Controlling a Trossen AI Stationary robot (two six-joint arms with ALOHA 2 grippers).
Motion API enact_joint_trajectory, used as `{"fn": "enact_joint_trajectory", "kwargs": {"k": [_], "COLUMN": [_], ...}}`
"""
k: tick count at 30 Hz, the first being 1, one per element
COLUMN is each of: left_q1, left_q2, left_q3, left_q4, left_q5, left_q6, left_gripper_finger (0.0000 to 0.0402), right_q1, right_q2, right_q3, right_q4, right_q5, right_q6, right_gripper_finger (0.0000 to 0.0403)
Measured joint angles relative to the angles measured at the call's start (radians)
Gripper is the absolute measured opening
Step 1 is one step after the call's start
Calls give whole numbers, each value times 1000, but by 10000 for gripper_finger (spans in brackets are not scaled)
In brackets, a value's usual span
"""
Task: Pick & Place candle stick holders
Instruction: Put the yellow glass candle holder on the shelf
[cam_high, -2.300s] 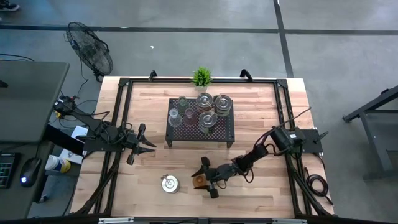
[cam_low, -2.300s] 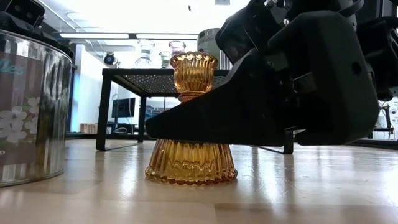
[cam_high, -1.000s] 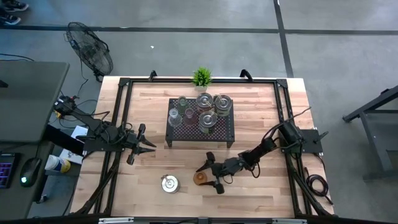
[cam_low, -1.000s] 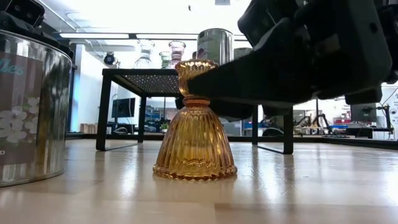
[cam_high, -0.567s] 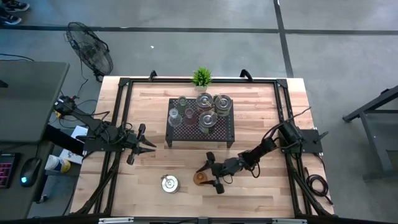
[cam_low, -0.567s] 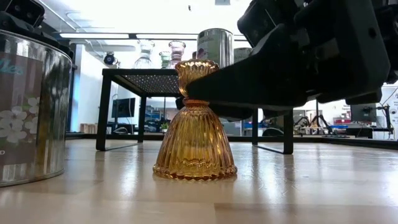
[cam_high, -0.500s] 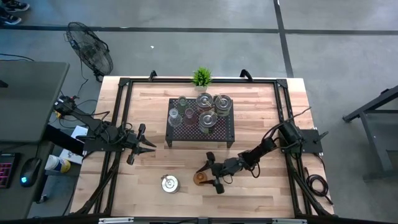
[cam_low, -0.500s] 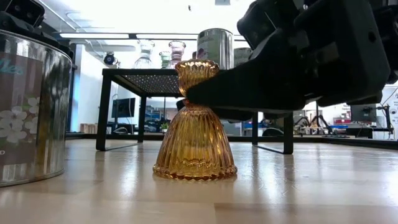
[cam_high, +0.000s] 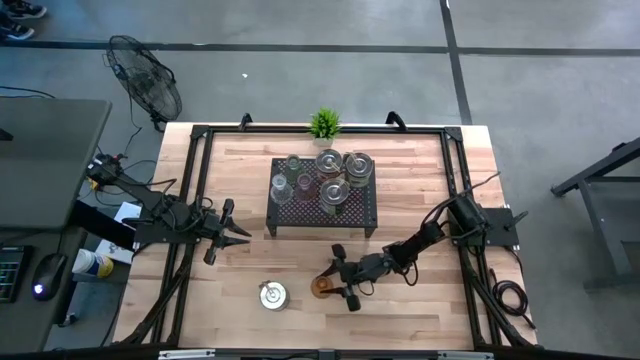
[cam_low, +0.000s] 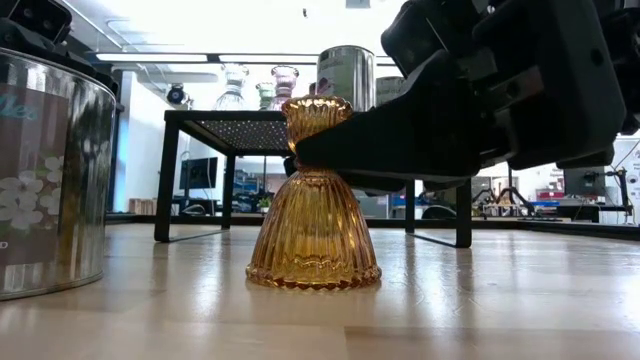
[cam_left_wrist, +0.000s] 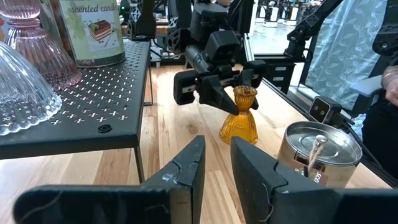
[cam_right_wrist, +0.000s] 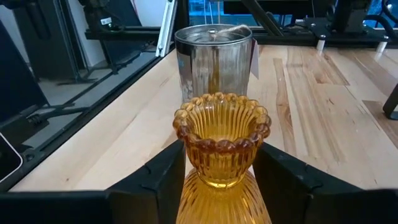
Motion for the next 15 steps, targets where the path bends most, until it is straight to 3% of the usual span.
{"fn": "enact_joint_trajectory", "kwargs": {"k": [15], "left_q1": [0], "left_q2": [0], "left_q3": [0], "left_q4": [0], "left_q5": [0], "left_q6": [0], "left_gripper_finger": [73], "right_q1": [0], "right_q2": [0], "right_q3": [0], "right_q4": [1], "right_q5": [0], "right_q6": [-36], "right_gripper_finger": [130]}}
